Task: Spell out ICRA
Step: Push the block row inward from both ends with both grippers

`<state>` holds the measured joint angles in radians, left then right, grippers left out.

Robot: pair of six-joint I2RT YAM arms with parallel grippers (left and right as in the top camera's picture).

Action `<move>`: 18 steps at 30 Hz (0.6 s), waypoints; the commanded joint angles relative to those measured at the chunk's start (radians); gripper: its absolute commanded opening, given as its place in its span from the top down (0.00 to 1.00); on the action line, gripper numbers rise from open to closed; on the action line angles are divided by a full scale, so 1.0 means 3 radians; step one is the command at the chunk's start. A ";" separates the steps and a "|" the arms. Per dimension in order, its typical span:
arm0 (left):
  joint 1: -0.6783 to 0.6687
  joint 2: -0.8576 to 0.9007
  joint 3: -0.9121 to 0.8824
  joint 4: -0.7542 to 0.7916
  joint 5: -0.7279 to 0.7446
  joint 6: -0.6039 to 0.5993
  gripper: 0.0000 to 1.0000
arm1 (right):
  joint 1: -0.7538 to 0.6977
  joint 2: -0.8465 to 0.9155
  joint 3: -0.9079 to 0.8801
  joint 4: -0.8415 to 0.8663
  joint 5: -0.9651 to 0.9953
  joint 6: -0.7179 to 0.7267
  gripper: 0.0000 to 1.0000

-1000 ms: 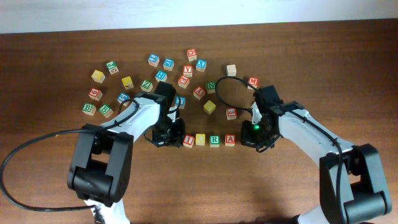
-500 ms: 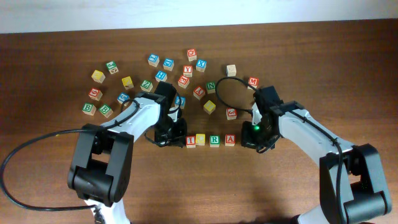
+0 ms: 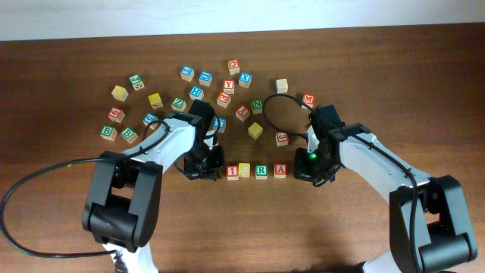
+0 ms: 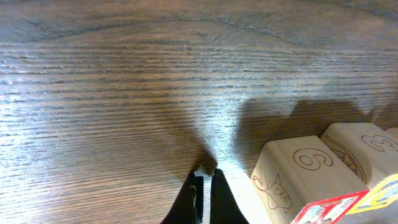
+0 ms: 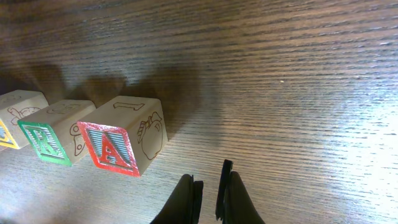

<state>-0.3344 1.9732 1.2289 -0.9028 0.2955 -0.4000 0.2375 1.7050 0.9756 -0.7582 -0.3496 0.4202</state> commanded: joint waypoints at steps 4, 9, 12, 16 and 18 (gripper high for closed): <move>-0.0045 0.0055 -0.0018 0.0024 -0.0001 0.0029 1.00 | 0.0018 0.0011 -0.0020 0.0072 0.0004 0.0027 0.94; -0.0149 0.0055 -0.0018 0.0131 0.0011 0.0028 1.00 | 0.0019 0.0013 -0.0020 0.0116 -0.0058 0.0028 0.94; -0.0149 0.0055 -0.0018 0.0130 0.0014 0.0028 1.00 | 0.0019 0.0013 -0.0020 0.0167 -0.0056 0.0032 0.94; -0.0149 0.0055 -0.0018 0.0132 0.0014 0.0028 1.00 | 0.0022 0.0013 -0.0022 0.0224 -0.0055 0.0113 0.94; -0.0149 0.0055 -0.0018 0.0150 0.0014 0.0028 1.00 | 0.0048 0.0013 -0.0022 0.0244 -0.0043 0.0113 0.94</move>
<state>-0.3740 1.9732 1.2289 -0.8722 0.3115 -0.4000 0.2375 1.7050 0.9756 -0.6937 -0.3576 0.4438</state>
